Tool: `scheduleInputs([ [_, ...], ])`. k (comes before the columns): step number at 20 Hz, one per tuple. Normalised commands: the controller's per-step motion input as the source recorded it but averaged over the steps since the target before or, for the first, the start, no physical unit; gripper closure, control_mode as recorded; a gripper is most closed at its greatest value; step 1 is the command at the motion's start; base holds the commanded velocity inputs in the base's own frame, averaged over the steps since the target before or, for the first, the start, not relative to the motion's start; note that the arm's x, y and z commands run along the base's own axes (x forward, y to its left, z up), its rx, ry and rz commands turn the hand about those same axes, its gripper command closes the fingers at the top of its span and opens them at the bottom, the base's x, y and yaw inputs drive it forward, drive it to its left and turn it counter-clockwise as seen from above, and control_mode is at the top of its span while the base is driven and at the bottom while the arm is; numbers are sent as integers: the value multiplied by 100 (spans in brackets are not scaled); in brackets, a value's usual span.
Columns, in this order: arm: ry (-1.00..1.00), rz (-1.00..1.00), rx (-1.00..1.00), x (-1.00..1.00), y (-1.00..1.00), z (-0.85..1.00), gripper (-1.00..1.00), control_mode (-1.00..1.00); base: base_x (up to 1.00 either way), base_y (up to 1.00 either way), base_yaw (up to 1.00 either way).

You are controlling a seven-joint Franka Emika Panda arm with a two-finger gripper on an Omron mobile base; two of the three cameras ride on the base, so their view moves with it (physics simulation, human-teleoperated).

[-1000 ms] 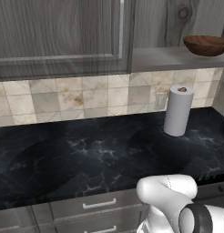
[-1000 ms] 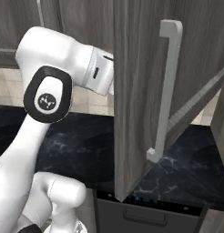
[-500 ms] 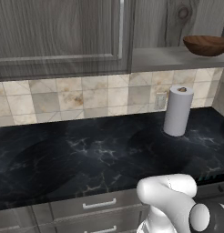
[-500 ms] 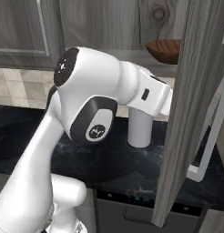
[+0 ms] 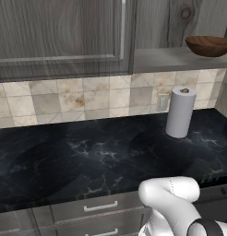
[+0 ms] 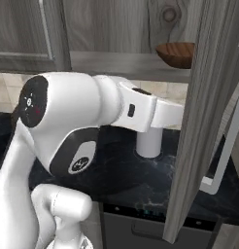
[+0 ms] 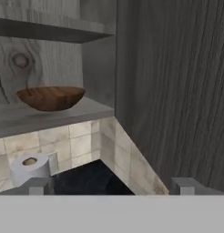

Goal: Move the bowls from the cabinet to the plates on the dining table.

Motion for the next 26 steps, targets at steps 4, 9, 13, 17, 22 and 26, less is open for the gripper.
scheduleInputs([
  [4,-18,1,-19,-36,99,16,-100,-100,0,0,0],
  [9,2,4,-3,-26,98,39,-100,-100,0,0,0],
  [13,11,7,0,-28,87,63,-100,-100,0,0,0],
  [17,18,8,0,-19,85,62,-100,-100,0,0,0],
  [22,25,2,11,-11,69,35,-100,-100,0,0,0],
  [26,20,1,27,-7,57,-1,-100,-100,0,0,0],
])
